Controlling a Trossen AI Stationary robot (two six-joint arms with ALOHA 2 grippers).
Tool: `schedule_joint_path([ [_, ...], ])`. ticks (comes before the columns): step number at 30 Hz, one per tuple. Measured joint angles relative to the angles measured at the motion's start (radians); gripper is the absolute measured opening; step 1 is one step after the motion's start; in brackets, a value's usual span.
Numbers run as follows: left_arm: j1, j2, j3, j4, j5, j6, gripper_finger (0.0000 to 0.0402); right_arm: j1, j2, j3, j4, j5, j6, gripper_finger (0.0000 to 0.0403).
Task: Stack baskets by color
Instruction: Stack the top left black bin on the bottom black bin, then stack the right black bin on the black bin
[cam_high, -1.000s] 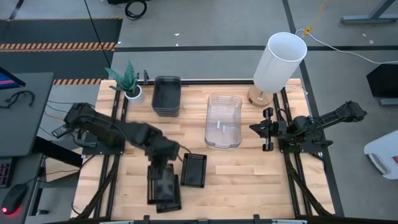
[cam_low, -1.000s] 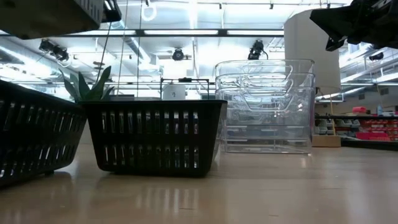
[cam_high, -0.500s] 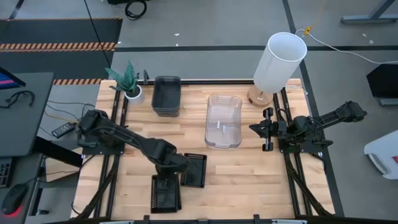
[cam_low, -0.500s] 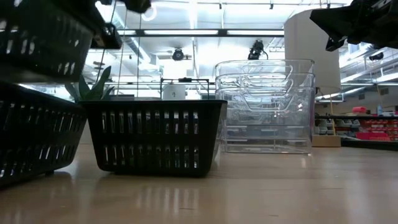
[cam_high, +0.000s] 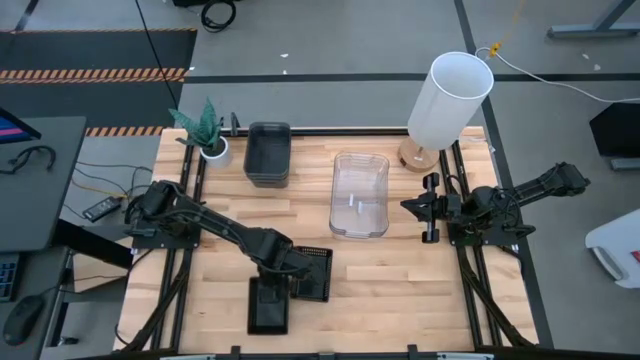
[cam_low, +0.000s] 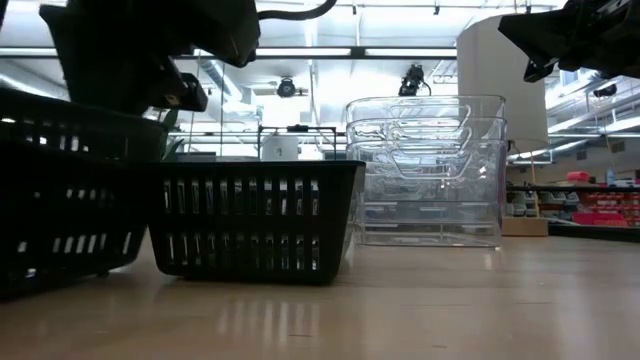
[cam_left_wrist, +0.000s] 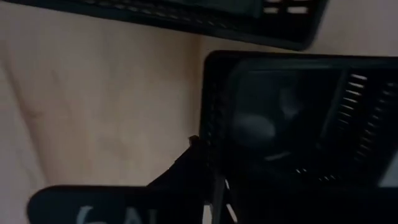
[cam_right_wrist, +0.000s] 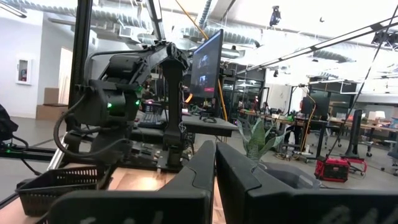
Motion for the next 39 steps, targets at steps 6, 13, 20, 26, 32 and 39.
schedule_joint_path([
  [6, 0.0, 0.0, 0.0, -0.02, -0.119, 0.011, 0.0107, 0.0, 0.0, 0.0, 0.0, 0.0, 0.0, 0.0022],
  [13, 0.003, 0.0, 0.0, -0.027, -0.269, 0.06, 0.0174, 0.0, 0.0, 0.0, 0.0, 0.0, 0.0, 0.0022],
  [20, 0.053, 0.0, 0.0, -0.115, -0.465, 0.136, 0.0202, 0.0, 0.0, 0.0, 0.0, 0.0, 0.0, 0.0022],
  [26, 0.119, -0.002, 0.0, -0.224, -0.596, 0.193, 0.019, 0.0, 0.0, 0.0, 0.0, 0.0, 0.0, 0.0022],
  [32, 0.169, -0.002, 0.0, -0.21, -0.441, 0.245, 0.0172, 0.0, 0.0, 0.0, 0.0, 0.0, 0.0, 0.0022],
  [39, 0.185, -0.003, 0.0, -0.099, -0.489, 0.293, 0.0154, 0.0, 0.0, 0.0, 0.0, 0.0, 0.0, 0.0022],
])
